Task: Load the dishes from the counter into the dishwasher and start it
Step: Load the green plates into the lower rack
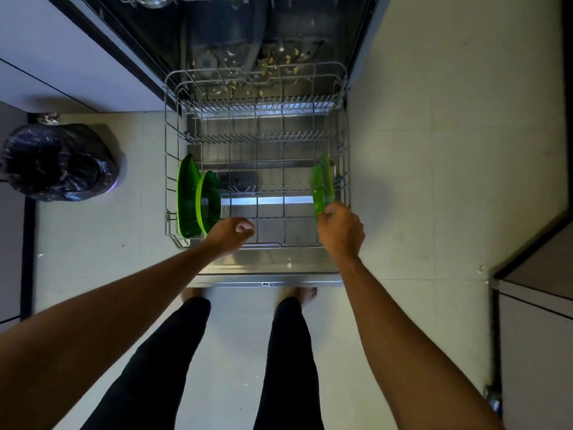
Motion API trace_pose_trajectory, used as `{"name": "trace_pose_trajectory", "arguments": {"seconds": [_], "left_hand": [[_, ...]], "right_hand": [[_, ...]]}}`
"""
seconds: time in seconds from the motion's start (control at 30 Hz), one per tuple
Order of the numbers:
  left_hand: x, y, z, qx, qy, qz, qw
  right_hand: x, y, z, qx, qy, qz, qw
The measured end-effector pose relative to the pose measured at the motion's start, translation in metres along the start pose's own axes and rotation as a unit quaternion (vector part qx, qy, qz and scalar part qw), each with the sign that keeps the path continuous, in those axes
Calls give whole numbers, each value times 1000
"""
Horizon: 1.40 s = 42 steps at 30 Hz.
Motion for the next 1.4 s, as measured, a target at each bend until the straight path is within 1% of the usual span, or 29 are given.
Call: {"name": "trace_pose_trajectory", "arguments": {"seconds": [0.1,0.13,0.27,0.33,0.4,0.43,0.47,0.5,0.6,0.77,0.87,0.97,1.03,1.2,1.27,1.4], "left_hand": [[-14,-9,-23,-43,11,4,999],[-24,-15,-38,-62,16,9,998],[-48,-52,-81,-81,31,29,996],[-64,-79,-114,-89,43,42,994],[-85,-111,-157,-119,79,53,988],[-92,-128,-174,-128,96,56,985],[-112,-163,-211,-139,113,55,982],[-112,-168,-214,-134,115,54,983],[-138,-217,-270,-154,133,53,978],[-203,-314,-390,-205,211,46,955],[-247,-374,-457,-255,260,34,931],[-277,-414,-504,-277,301,23,912],[-289,-438,-529,-285,323,12,902],[-303,-466,-592,-305,345,14,888],[-300,-470,-621,-303,359,11,882],[-273,-479,-690,-297,392,-2,871]], "right_hand": [[-14,-23,1,41,-7,27,999],[-19,-40,4,50,-16,29,998],[-40,-98,27,84,-47,49,994],[-51,-138,48,89,-63,61,992],[-64,-189,68,83,-82,57,992],[-71,-215,76,75,-89,39,992],[-85,-269,84,59,-92,11,994],[-85,-277,87,47,-94,2,995],[-100,-362,99,5,-110,-52,993],[-132,-534,115,-22,-128,-150,980],[-155,-648,119,-56,-139,-228,962],[-170,-731,124,-101,-158,-303,934],[-172,-777,131,-117,-164,-350,915],[-147,-862,139,-134,-149,-410,890],[-126,-892,142,-131,-135,-427,885],[-70,-951,152,-105,-98,-438,888]]}}
Point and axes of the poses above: each hand's wrist, its own x-axis towards the middle knuckle, its own z-axis out of the palm, y = z × x, the point moved 10 cm from there along x, towards the middle knuckle, and after that the axes turned 12 degrees about -z, right-handed, at the moved point
